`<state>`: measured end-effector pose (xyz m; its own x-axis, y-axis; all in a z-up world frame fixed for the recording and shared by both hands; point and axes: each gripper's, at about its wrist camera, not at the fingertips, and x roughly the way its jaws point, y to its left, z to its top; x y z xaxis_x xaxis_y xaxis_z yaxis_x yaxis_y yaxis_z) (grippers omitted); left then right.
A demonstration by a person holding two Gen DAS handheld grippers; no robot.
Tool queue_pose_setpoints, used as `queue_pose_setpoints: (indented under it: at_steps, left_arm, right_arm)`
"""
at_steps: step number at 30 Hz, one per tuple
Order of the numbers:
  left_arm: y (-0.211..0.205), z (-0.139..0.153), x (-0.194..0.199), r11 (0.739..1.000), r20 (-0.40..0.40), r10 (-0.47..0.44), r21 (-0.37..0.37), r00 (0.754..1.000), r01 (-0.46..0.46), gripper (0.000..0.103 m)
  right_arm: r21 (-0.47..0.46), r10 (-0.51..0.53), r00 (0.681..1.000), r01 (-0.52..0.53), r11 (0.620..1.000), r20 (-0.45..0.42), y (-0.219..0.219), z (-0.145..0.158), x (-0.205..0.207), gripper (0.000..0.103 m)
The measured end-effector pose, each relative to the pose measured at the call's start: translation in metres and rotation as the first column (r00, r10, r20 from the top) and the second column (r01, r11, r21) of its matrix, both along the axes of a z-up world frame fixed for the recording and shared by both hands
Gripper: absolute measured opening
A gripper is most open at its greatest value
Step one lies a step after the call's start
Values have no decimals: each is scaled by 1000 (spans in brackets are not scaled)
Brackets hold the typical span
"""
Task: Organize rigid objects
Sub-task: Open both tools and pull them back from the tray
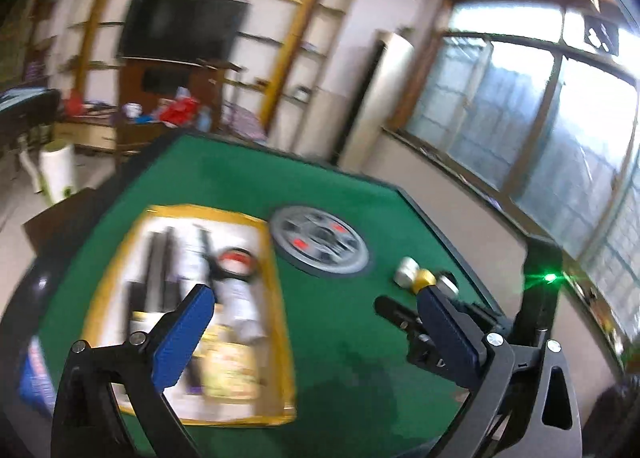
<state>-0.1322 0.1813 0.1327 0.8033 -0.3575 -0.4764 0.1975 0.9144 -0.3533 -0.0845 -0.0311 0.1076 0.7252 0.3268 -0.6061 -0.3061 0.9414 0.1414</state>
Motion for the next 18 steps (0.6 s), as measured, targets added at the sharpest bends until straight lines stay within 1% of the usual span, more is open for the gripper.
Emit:
queue_pose_setpoints:
  at_steps: [2, 4, 5, 7, 10, 12, 14, 16, 18]
  left_arm:
    - [-22, 0, 5, 999, -17, -49, 12, 999, 50, 102]
    - [-47, -1, 10, 994, -43, -111, 13, 993, 111, 102]
    - [-58, -1, 10, 991, -52, -131, 15, 990, 132, 102]
    - [-79, 1, 7, 984, -65, -177, 19, 982, 178, 102]
    - [-112, 5, -4, 970, -72, -234, 46, 970, 238, 102]
    - [-129, 6, -10, 960, -85, -270, 53, 959, 275, 102]
    - [-145, 7, -17, 950, -103, -304, 39, 947, 310, 102]
    - [-156, 7, -24, 945, -110, -321, 35, 941, 326, 102]
    - [-165, 9, -31, 940, -107, -331, 49, 938, 337, 102]
  right_arm:
    - [3, -60, 998, 60, 998, 24, -27, 1, -11, 75]
    - [-6, -128, 990, 128, 992, 52, -61, 5, -19, 80]
    - [-6, -151, 987, 152, 988, 62, -69, 6, -26, 82]
    - [12, -223, 971, 223, 975, 91, -104, 12, -41, 87]
    - [53, -310, 943, 306, 951, 117, -146, 19, -61, 88]
    - [63, -348, 929, 342, 937, 124, -166, 20, -71, 88]
    - [74, -374, 918, 367, 927, 130, -180, 20, -80, 88]
    - [80, -389, 910, 381, 921, 142, -188, 20, -89, 88]
    - [69, -388, 907, 382, 922, 162, -189, 21, -100, 88]
